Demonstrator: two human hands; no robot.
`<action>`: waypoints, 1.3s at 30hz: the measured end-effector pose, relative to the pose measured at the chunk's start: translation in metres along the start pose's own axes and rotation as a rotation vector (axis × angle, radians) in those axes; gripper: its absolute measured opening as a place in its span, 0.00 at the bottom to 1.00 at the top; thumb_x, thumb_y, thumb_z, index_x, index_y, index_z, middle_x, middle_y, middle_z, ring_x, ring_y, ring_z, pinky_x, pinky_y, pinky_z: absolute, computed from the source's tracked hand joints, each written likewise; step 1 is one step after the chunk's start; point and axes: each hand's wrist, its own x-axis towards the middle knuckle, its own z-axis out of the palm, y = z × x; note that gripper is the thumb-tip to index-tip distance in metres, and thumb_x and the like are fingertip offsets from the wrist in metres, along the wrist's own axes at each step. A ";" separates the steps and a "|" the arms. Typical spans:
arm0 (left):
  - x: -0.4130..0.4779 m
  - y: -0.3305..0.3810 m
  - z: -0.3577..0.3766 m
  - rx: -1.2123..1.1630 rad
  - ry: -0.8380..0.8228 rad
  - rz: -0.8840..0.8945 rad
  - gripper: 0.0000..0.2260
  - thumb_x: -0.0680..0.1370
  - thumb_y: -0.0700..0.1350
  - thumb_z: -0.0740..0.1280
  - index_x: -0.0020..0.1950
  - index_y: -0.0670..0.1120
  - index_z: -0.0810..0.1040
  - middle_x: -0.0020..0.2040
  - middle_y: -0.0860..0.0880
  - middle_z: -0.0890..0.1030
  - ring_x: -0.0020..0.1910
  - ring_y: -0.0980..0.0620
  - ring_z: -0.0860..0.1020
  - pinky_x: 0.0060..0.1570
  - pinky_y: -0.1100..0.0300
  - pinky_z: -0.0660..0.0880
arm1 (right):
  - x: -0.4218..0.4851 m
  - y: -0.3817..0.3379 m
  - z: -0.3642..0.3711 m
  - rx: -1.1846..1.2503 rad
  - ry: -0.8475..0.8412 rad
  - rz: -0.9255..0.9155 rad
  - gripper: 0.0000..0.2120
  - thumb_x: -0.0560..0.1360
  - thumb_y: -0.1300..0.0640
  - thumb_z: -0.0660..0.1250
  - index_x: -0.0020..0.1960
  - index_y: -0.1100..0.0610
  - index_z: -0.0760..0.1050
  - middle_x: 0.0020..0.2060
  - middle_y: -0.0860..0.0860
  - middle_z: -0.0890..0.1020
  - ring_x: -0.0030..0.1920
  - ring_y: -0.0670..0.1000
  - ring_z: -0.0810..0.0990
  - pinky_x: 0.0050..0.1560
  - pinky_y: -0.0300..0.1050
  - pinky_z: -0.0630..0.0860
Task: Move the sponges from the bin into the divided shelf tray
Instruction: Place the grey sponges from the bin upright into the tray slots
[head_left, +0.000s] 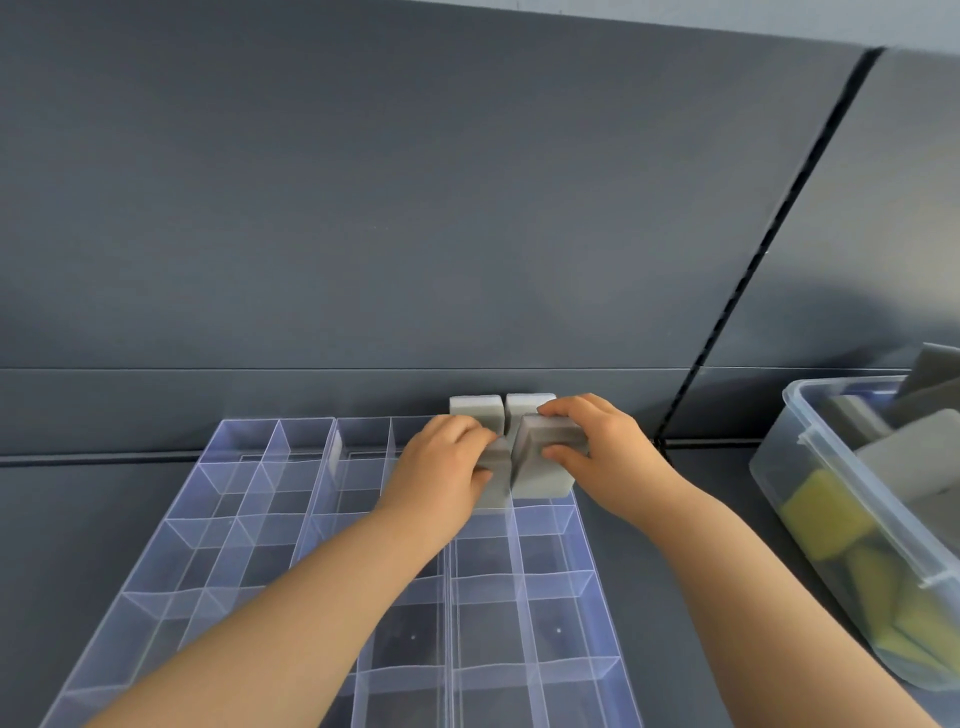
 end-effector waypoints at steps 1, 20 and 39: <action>-0.001 -0.001 0.000 0.001 0.027 0.006 0.15 0.62 0.35 0.78 0.47 0.41 0.82 0.44 0.46 0.81 0.44 0.42 0.79 0.40 0.51 0.78 | 0.001 0.001 0.003 -0.010 -0.016 0.001 0.17 0.75 0.59 0.67 0.62 0.52 0.72 0.53 0.43 0.71 0.49 0.44 0.70 0.44 0.22 0.64; -0.009 0.007 -0.002 0.014 0.057 -0.010 0.13 0.61 0.33 0.78 0.43 0.42 0.83 0.42 0.48 0.82 0.42 0.44 0.81 0.36 0.53 0.80 | 0.000 0.003 0.032 -0.296 -0.055 0.059 0.18 0.78 0.54 0.62 0.67 0.53 0.68 0.63 0.48 0.73 0.61 0.52 0.69 0.53 0.47 0.73; -0.100 0.062 -0.070 0.220 0.022 0.190 0.19 0.74 0.50 0.55 0.57 0.47 0.80 0.49 0.51 0.82 0.47 0.49 0.79 0.43 0.54 0.76 | -0.131 -0.069 0.031 -0.431 0.230 0.047 0.28 0.74 0.38 0.53 0.59 0.56 0.78 0.56 0.51 0.81 0.57 0.54 0.79 0.53 0.48 0.77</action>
